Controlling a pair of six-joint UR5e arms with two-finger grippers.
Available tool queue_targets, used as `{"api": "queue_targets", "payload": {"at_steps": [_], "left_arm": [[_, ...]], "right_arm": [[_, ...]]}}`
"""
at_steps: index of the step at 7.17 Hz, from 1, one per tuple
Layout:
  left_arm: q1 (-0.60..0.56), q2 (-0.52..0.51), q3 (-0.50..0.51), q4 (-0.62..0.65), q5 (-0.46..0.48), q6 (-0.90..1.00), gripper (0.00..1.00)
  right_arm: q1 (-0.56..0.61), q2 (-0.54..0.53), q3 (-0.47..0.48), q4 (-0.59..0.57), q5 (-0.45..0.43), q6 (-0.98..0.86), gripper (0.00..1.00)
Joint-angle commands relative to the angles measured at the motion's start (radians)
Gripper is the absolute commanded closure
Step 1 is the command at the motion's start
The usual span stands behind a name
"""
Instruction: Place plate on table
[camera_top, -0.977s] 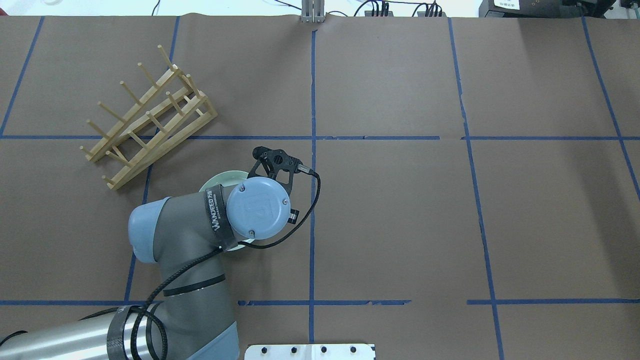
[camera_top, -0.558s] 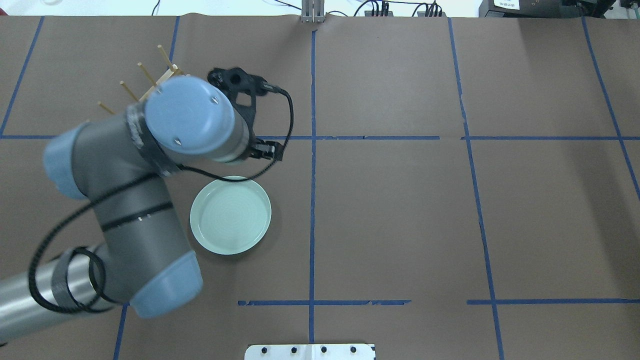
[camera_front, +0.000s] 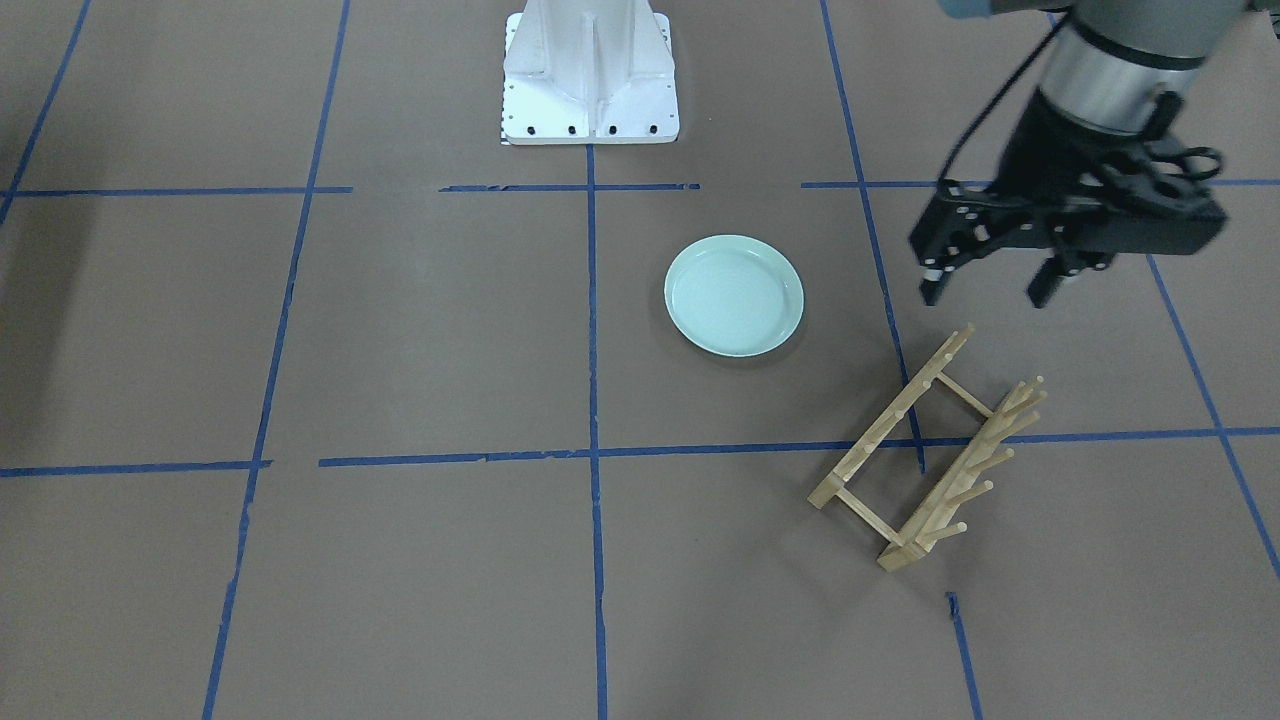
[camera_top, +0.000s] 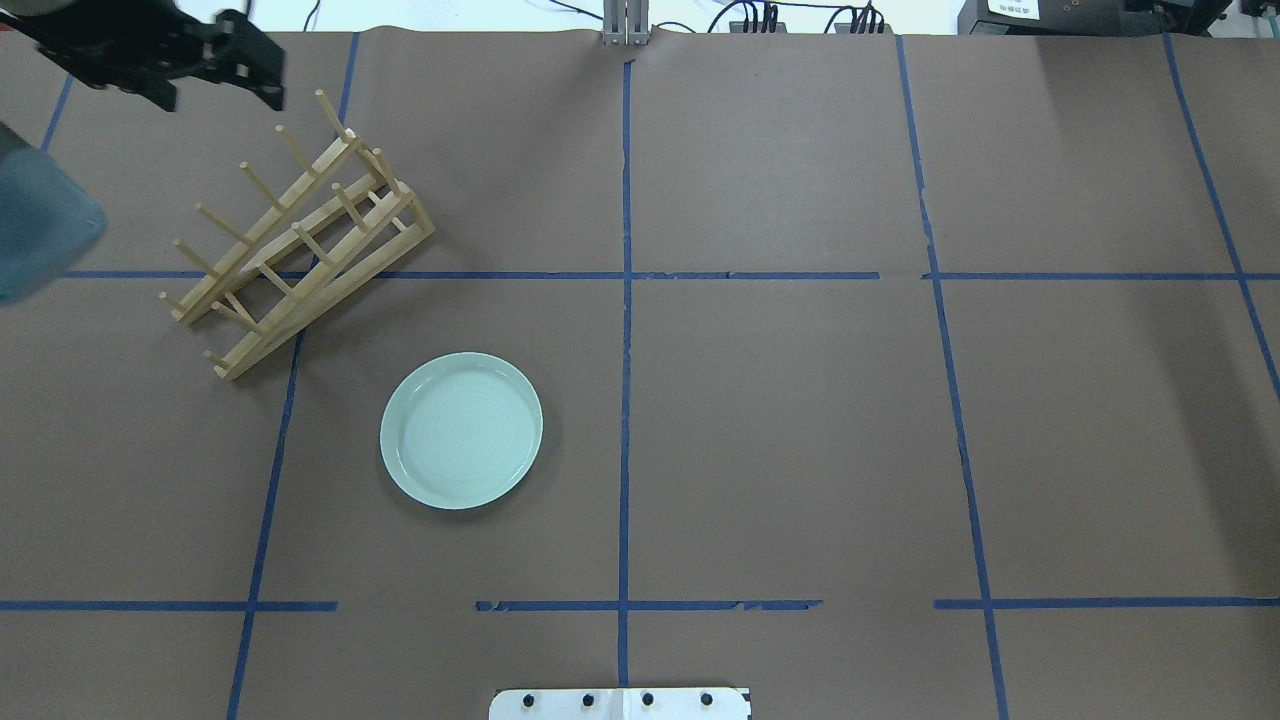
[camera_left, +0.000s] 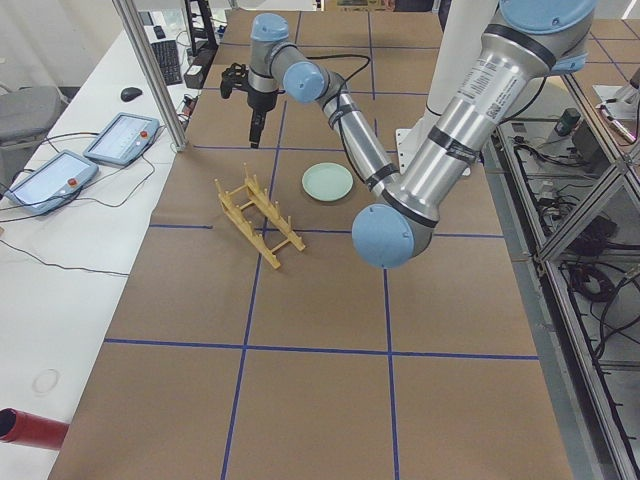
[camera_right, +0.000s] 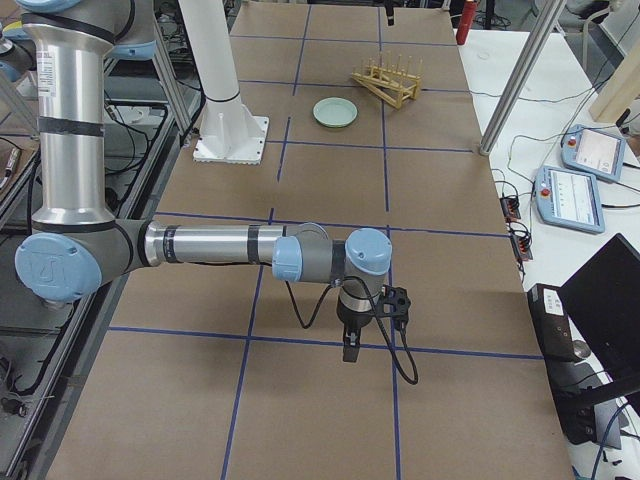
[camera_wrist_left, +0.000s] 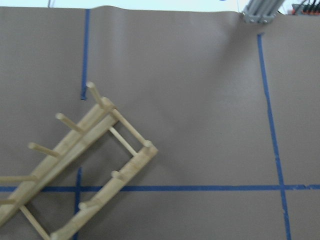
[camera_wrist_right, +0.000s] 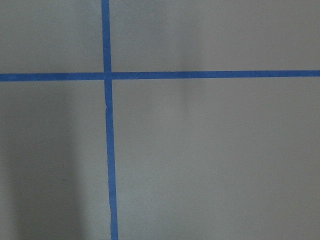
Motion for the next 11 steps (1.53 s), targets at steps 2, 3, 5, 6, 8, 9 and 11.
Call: {"api": "queue_targets", "payload": {"at_steps": [2, 3, 5, 6, 8, 9, 11], "left_arm": [[-0.321, 0.316, 0.109, -0.019, -0.130, 0.591, 0.00], [-0.392, 0.327, 0.250, -0.052, -0.130, 0.698, 0.00], [-0.434, 0.340, 0.456, -0.130, -0.128, 0.767, 0.00], [-0.434, 0.384, 0.463, -0.159, -0.130, 0.767, 0.00], [-0.434, 0.394, 0.466, -0.161, -0.162, 0.761, 0.00], [-0.433, 0.394, 0.466, -0.161, -0.165, 0.761, 0.00], [-0.433, 0.395, 0.464, -0.161, -0.165, 0.761, 0.00]], "right_arm": [[0.000, 0.000, 0.000, 0.000, 0.000, 0.000, 0.00], [0.000, 0.000, 0.000, 0.000, 0.000, 0.000, 0.00], [0.001, 0.000, 0.000, 0.000, 0.000, 0.000, 0.00], [0.000, 0.000, 0.000, 0.000, 0.000, 0.000, 0.00], [0.001, 0.000, 0.000, 0.000, 0.000, 0.000, 0.00], [0.000, 0.000, 0.000, 0.000, 0.000, 0.000, 0.00], [0.001, 0.000, 0.000, 0.000, 0.000, 0.000, 0.00]]}}
